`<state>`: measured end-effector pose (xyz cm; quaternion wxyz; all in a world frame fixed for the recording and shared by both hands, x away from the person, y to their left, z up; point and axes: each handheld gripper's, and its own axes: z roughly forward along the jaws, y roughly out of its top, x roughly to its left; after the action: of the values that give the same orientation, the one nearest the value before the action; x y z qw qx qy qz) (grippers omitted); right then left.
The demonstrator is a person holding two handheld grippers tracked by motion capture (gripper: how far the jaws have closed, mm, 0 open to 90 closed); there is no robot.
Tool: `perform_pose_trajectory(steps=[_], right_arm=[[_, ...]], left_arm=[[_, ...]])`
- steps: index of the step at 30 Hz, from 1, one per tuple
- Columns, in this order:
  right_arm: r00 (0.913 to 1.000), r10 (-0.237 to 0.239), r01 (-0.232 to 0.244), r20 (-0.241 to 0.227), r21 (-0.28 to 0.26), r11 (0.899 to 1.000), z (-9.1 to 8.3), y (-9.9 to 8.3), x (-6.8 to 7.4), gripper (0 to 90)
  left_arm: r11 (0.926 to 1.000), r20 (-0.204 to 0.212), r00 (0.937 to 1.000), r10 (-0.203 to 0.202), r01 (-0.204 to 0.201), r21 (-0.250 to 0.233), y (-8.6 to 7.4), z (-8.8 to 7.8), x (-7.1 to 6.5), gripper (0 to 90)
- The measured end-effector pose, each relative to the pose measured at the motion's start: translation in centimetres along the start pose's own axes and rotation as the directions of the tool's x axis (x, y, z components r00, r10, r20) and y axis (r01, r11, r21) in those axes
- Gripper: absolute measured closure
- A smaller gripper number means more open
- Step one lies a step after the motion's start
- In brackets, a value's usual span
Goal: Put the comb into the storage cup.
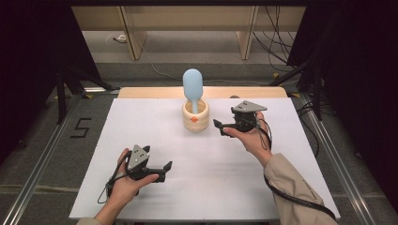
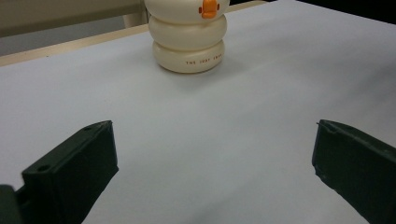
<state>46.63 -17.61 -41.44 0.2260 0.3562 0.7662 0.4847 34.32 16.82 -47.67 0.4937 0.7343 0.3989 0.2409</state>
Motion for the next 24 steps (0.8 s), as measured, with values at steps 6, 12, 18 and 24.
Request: perform_pose_trajectory(steps=[6,12,18,24], right_arm=[[1.0000,0.000,0.000,-0.004,0.001,1.000,-1.0,-0.9,-0.1,12.9],[1.0000,0.002,-0.002,-0.010,0.005,1.000,-2.0,-1.7,-0.2,12.9],[0.9999,0.006,-0.006,-0.015,0.004,1.000,-2.9,-2.5,-0.2,13.0],[0.9998,0.006,-0.006,-0.020,0.007,1.000,-3.9,-3.2,-0.1,13.1]], left_arm=[[1.0000,0.000,1.0000,0.001,-0.001,0.000,0.0,0.0,0.0,0.0],[1.0000,-0.004,1.0000,0.002,-0.002,-0.001,0.0,0.0,0.0,0.0],[1.0000,-0.006,1.0000,0.001,-0.001,-0.001,0.0,0.0,0.1,0.0],[1.0000,-0.008,1.0000,0.005,-0.005,-0.002,0.0,0.0,0.1,0.0]])
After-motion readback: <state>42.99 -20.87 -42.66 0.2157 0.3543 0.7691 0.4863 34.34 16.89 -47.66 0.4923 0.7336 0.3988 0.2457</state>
